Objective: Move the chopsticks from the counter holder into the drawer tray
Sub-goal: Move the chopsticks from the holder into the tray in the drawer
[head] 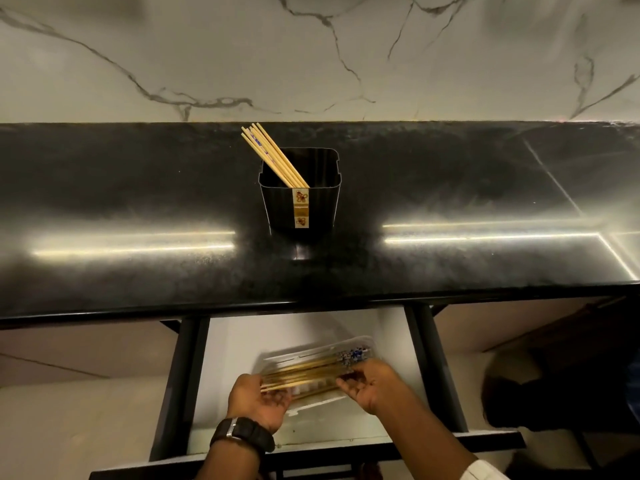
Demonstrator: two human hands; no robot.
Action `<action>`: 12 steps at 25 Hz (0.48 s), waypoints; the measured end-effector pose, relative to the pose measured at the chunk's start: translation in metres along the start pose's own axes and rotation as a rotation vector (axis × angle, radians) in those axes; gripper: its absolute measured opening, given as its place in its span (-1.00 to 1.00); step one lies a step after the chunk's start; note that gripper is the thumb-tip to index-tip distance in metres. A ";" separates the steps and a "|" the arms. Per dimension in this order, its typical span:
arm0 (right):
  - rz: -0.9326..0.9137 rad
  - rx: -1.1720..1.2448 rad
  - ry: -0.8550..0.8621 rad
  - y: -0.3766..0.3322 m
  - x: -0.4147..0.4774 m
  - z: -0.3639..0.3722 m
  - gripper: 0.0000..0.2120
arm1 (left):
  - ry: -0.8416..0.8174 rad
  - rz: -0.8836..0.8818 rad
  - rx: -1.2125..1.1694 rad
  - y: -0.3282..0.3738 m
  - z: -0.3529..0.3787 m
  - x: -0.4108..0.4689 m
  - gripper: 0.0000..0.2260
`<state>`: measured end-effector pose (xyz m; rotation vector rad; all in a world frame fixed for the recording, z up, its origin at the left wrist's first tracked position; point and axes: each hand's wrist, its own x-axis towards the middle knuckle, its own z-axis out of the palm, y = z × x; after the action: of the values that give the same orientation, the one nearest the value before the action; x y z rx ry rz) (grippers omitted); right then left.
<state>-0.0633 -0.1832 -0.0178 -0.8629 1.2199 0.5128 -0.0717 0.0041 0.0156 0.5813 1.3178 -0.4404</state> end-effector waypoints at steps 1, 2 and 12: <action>-0.014 0.029 -0.002 -0.002 -0.001 0.000 -0.69 | 0.000 -0.003 -0.016 0.000 -0.001 -0.001 -0.67; -0.026 0.054 0.002 -0.003 -0.004 -0.002 -0.72 | 0.005 -0.004 -0.026 0.000 -0.001 -0.004 -0.65; -0.508 -0.123 -0.086 -0.040 -0.090 0.053 -0.90 | -0.177 0.229 0.101 0.027 0.034 -0.043 -0.80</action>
<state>-0.0285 -0.1554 0.0843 -1.1970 0.8518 0.2100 -0.0379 0.0027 0.0666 0.7514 1.0511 -0.3625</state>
